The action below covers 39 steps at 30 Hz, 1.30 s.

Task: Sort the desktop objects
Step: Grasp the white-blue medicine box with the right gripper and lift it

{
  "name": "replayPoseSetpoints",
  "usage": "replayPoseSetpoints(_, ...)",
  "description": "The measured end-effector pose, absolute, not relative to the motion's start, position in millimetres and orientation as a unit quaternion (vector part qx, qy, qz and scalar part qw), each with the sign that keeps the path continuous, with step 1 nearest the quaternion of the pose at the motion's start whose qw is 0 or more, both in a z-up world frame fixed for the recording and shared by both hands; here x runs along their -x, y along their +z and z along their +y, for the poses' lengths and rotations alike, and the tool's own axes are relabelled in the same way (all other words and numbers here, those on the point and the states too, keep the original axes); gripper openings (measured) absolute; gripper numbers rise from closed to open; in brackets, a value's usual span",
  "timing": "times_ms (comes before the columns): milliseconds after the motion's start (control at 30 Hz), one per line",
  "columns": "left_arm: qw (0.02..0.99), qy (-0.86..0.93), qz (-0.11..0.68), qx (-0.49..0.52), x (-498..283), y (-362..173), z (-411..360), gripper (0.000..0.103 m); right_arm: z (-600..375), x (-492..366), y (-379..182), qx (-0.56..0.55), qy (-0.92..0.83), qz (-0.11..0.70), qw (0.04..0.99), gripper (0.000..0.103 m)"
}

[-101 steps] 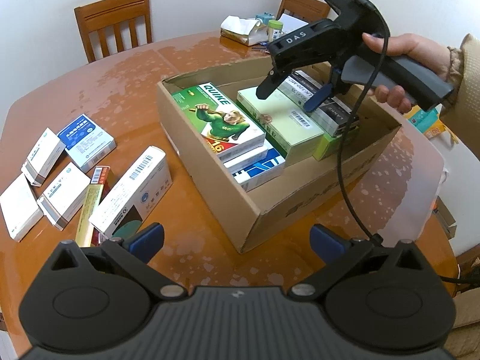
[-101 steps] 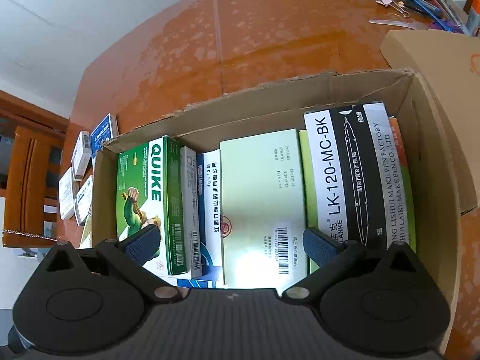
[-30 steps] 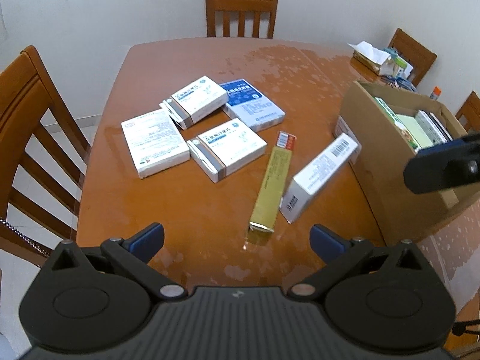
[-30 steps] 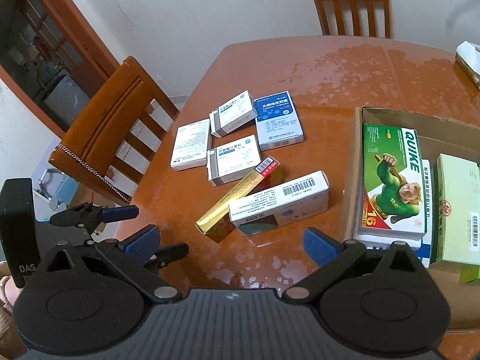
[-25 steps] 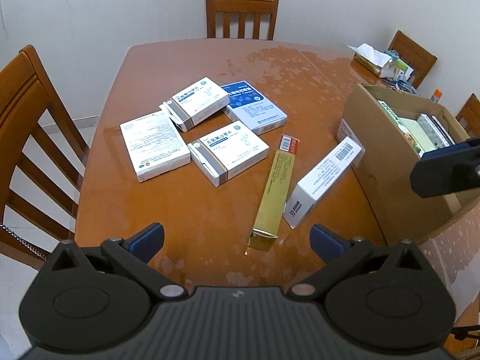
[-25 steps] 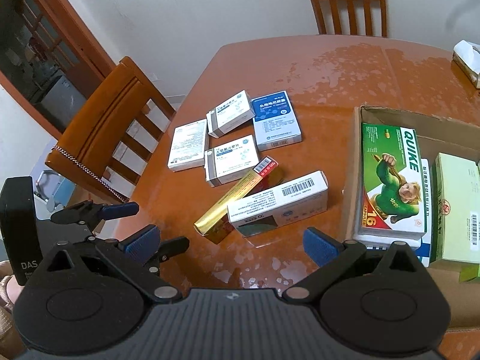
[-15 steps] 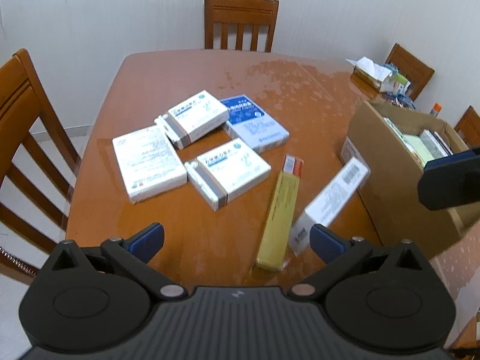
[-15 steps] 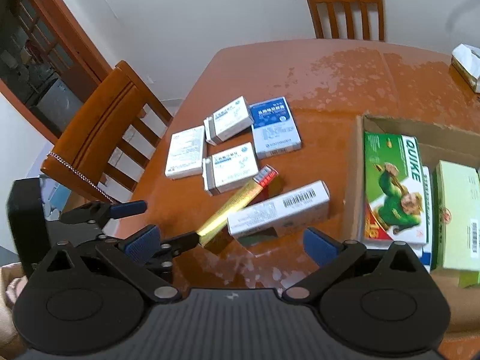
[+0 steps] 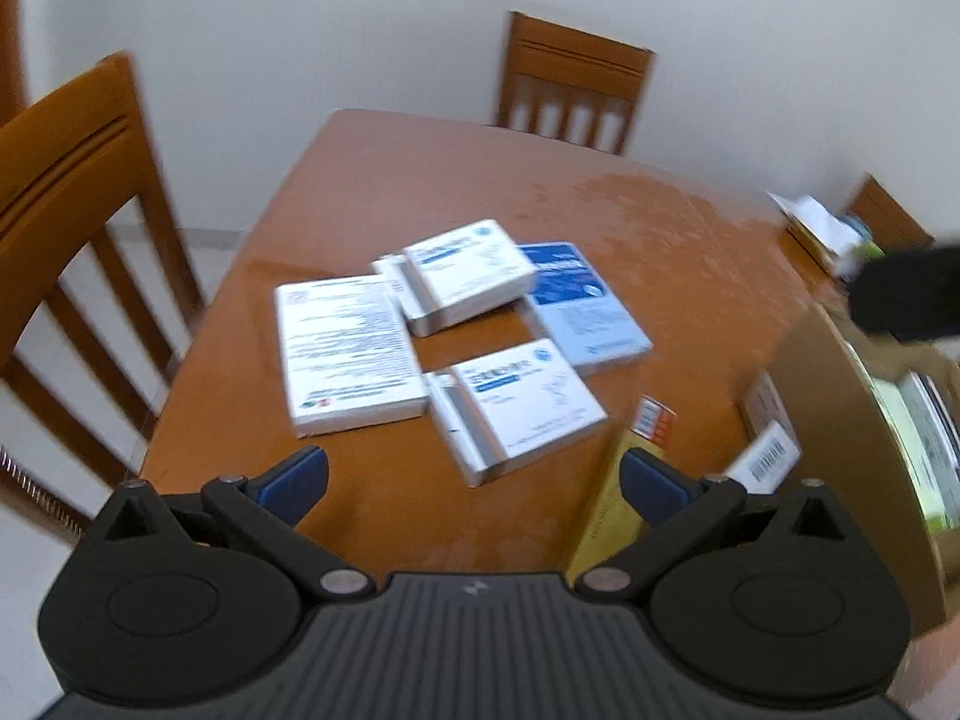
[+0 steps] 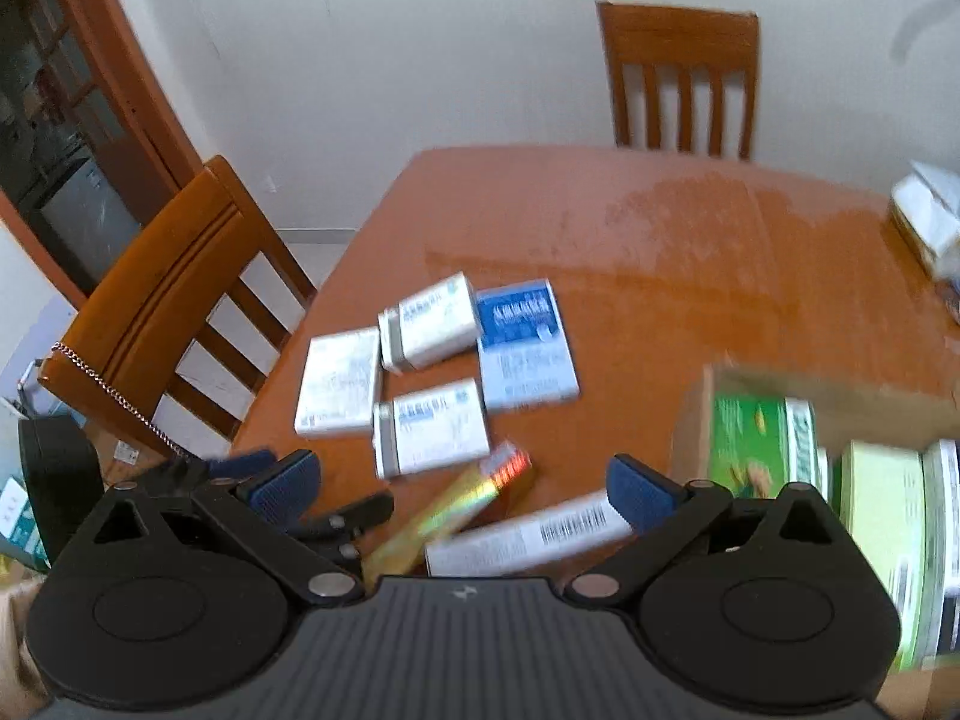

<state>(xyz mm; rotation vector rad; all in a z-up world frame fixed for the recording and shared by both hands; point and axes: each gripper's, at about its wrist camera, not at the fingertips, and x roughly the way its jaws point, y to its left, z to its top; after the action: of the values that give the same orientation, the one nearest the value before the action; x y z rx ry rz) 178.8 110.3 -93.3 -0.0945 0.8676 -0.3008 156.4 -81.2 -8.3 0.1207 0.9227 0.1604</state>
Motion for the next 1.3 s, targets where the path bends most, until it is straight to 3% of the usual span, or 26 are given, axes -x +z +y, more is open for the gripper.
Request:
replayPoseSetpoints(200,0.888,-0.143,0.434,0.054,-168,-104,121,0.103,-44,-210,-23,0.006,0.115,0.442,0.889,0.103)
replayPoseSetpoints(633,0.882,-0.143,0.446,0.052,-171,-118,134,0.103,-6,-281,-129,0.045,0.107,0.573,0.812,0.103)
replayPoseSetpoints(967,0.876,-0.152,0.454,0.056,-177,-124,137,0.103,7,-285,-148,0.073,0.108,0.596,0.792,0.103)
replayPoseSetpoints(1067,0.876,-0.153,0.454,0.059,-178,-125,138,0.103,11,-283,-151,0.086,0.111,0.597,0.79,0.09)
replayPoseSetpoints(1300,0.876,-0.155,0.452,0.064,-176,-125,138,0.103,12,-277,-147,0.089,0.115,0.599,0.788,0.09)
